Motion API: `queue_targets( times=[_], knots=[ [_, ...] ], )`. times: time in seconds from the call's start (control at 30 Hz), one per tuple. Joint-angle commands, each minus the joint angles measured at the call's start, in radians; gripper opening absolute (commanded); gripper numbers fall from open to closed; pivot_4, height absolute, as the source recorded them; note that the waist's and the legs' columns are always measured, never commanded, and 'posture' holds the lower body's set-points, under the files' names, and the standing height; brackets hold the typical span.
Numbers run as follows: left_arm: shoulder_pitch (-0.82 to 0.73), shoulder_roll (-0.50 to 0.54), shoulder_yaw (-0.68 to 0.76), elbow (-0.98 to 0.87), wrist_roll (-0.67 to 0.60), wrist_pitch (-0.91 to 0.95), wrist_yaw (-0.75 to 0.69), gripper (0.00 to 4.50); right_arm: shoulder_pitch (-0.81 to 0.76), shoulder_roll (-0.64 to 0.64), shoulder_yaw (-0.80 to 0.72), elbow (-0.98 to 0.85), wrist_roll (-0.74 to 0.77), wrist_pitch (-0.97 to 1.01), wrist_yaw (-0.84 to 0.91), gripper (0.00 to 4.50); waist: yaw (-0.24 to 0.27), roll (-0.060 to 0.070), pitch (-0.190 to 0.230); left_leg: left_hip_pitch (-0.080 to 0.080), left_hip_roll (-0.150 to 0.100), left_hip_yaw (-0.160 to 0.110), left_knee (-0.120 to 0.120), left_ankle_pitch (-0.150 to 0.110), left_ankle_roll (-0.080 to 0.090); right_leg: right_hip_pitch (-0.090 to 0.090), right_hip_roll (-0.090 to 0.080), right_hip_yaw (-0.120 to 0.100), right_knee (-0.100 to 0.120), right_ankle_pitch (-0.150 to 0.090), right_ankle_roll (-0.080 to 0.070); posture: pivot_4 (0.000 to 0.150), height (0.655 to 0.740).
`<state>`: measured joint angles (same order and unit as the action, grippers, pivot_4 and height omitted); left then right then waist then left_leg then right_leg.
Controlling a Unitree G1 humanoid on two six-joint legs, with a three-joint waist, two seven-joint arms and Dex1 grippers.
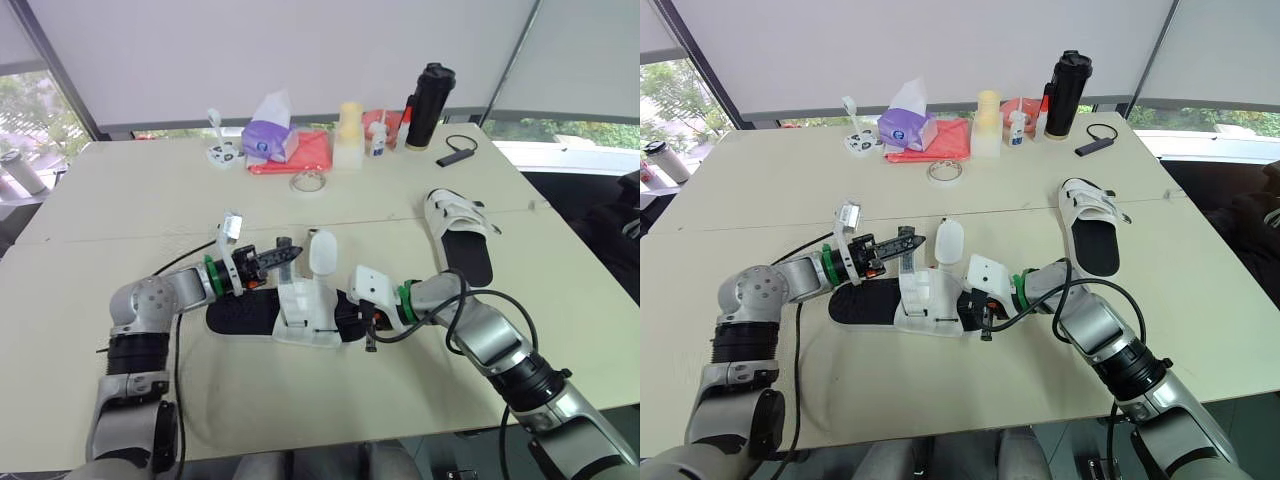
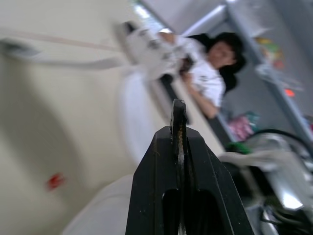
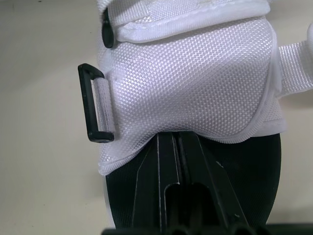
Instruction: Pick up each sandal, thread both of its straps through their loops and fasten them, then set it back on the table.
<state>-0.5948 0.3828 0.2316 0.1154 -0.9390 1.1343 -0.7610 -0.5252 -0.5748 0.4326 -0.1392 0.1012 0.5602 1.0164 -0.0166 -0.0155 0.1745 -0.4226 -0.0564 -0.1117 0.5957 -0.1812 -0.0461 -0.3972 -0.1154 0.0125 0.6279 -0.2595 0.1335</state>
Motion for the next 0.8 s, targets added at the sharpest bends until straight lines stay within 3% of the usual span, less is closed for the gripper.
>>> queue_targets(
  times=[0.03, 0.23, 0.8],
  knots=[
    [-0.006, 0.023, 0.039, -0.075, -0.1, 0.05, -0.047, 0.05, 0.016, -0.013, 0.022, 0.04, -0.046, 0.021, -0.021, 0.0, 0.0, 0.0, 0.0, 0.0, 0.0, 0.0, 0.0, 0.0, 0.0, 0.0, 0.0, 0.0, 0.0, 0.0, 0.0, 0.15, 0.74],
    [0.008, 0.015, 0.028, -0.137, -0.172, 0.078, -0.063, 0.05, 0.013, -0.014, 0.021, 0.044, -0.047, 0.019, -0.02, 0.0, 0.001, 0.0, 0.0, 0.0, 0.0, 0.0, 0.0, 0.0, 0.0, 0.0, 0.0, 0.0, 0.0, 0.0, 0.0, 0.15, 0.74],
    [-0.013, -0.032, -0.075, 0.059, 0.033, -0.176, -0.154, 0.05, 0.017, -0.018, 0.023, 0.036, -0.051, 0.02, -0.02, 0.0, 0.002, 0.0, 0.0, 0.0, 0.0, 0.0, 0.0, 0.0, 0.0, 0.0, 0.0, 0.0, -0.001, 0.0, 0.0, 0.15, 0.74]
  ],
)
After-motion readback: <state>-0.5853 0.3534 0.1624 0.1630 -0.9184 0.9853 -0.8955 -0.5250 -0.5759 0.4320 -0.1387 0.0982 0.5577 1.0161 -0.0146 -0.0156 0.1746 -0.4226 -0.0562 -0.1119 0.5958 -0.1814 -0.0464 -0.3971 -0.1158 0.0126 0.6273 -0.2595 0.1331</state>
